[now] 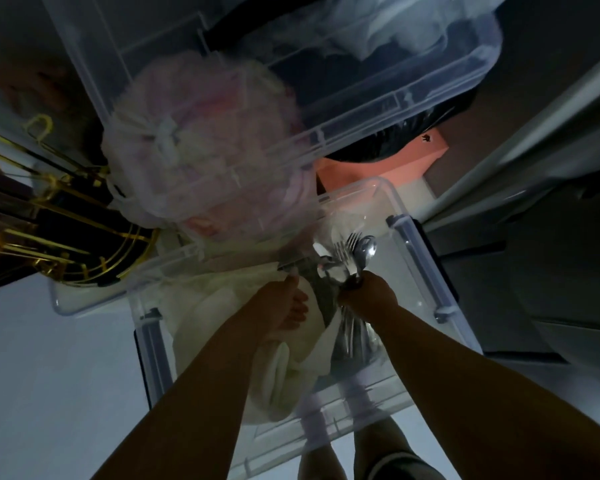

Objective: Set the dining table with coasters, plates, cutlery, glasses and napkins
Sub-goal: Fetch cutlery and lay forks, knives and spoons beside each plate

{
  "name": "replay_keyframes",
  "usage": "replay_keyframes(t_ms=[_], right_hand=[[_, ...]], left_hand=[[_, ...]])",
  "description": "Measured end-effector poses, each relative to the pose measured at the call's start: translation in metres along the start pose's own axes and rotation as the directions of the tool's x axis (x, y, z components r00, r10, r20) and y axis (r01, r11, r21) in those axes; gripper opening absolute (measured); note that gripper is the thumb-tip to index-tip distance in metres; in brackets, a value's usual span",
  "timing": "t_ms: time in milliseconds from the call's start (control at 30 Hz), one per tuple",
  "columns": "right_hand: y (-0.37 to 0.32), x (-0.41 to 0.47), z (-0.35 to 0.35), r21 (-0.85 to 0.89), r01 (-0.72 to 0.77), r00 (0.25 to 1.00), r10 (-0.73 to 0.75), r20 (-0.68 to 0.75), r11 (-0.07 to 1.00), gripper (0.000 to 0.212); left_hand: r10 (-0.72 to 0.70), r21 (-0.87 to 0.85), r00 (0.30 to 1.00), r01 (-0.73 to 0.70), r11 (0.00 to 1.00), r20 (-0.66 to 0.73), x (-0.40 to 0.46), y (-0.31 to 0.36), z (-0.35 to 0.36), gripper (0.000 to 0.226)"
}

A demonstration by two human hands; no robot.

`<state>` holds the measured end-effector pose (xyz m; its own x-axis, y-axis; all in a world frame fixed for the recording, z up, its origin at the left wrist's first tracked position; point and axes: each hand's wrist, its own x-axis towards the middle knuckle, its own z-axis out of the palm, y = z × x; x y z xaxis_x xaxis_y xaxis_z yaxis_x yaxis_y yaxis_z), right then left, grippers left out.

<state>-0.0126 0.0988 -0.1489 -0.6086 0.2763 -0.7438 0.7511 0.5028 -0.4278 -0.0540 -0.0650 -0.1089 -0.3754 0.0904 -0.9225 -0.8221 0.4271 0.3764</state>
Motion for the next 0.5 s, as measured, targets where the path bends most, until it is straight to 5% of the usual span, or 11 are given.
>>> replay_keyframes(t_ms=[100,333,500], right_hand=[[-0.013,-0.020,-0.018,-0.056,0.090,0.996,-0.091,-0.017,0.994,0.024],[-0.068,-0.076,-0.072,0.172,0.244,0.970,-0.244,-0.019,0.955,0.020],[-0.085,-0.115,-0.083,0.413,0.137,0.979,-0.188,0.085,0.901,0.037]], left_hand=[[0.039,-0.193,0.998,-0.029,0.981,0.047,-0.020,0.016,0.008,0.025],[0.337,-0.513,0.937,-0.248,0.821,0.087,-0.078,0.031,0.025,0.027],[0.437,-0.657,0.865,-0.182,0.732,0.248,-0.112,0.036,0.040,0.072]])
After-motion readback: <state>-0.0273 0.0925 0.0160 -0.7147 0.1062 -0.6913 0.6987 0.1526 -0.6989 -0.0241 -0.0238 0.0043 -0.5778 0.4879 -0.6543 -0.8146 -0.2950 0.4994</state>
